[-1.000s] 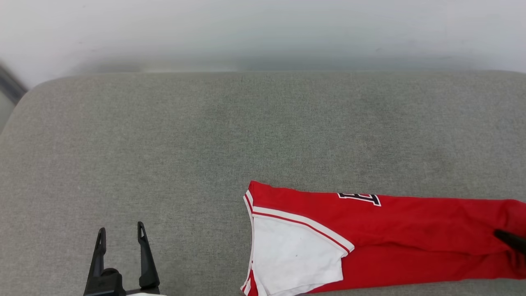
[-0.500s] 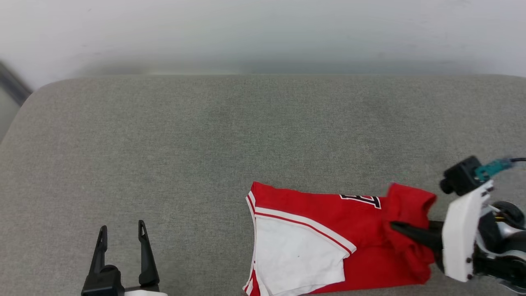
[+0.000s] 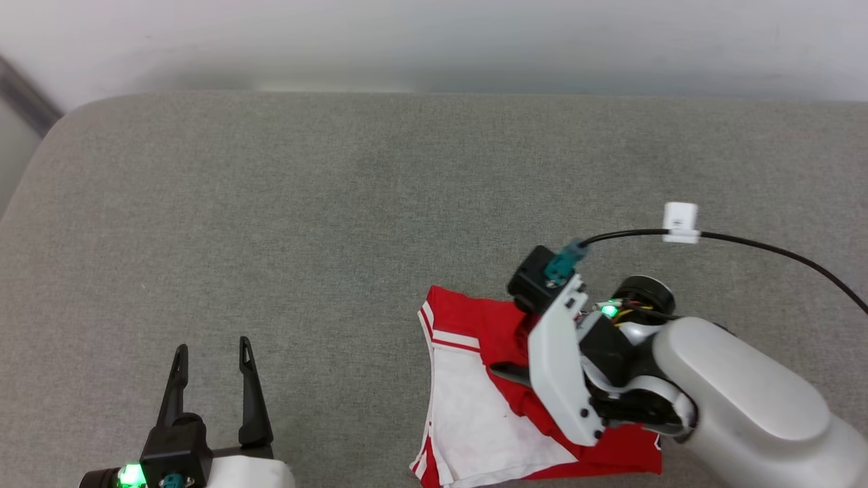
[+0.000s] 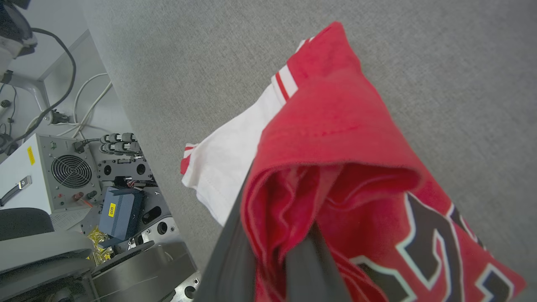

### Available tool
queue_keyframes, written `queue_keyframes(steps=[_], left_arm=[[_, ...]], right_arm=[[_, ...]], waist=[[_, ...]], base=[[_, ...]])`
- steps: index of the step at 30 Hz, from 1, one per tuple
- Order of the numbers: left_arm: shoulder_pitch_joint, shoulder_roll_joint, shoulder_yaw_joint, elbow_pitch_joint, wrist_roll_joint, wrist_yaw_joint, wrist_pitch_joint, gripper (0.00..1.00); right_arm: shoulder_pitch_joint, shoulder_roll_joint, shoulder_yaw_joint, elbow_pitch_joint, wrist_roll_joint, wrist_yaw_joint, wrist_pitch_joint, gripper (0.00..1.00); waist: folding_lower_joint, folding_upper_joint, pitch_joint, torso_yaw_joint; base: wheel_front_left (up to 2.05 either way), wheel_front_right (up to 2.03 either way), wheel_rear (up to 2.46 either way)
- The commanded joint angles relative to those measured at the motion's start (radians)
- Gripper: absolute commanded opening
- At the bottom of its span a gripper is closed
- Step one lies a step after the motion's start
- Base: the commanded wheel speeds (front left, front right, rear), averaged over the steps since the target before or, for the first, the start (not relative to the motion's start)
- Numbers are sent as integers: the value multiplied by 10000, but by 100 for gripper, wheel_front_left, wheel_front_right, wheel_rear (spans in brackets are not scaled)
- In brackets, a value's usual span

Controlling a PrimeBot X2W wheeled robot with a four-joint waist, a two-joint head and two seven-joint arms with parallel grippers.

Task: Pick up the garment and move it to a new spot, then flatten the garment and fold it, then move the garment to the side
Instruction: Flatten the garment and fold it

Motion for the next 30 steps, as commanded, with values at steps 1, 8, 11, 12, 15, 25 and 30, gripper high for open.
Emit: queue_keyframes(steps=[1,8,11,12,15,25,30], left_arm=[[-178,-16,3,22,-30,-32,-23,100],[-427,-35,-167,109,-43,-75,-23,100],[-438,-37,-185,150,-76,-22,-23,100],[-422,-39,-163,148,-82,-1,-23,100],[-345,-40,-117,156,-113,-21,-23,100],[-86,-40,99,129,-194,-126,-23,100],[48,-38,172,45,-230,-182,-23,100]], right_arm=[[-336,232,237,367,-99,-4,-127,0],[-784,1065,1687,2594,-409,-4,-755,0],[-716,1195,2032,3130,-199,-4,-1163,0],[-782,1195,2097,3181,-150,-4,-1344,6],[-999,1118,2206,3073,-52,-4,-1764,100],[-1288,-247,527,1825,-938,-4,-6303,100],[-484,-163,-1882,2356,-2564,-4,-8938,100]], waist=[[-1,-1,102,57],[-1,-1,376,254],[-1,-1,392,263],[-1,-1,383,231],[-1,-1,327,145],[-1,-1,-212,-374],[-1,-1,-390,-626]], base=[[0,0,0],[0,0,0],[0,0,0],[0,0,0],[0,0,0],[0,0,0],[0,0,0]])
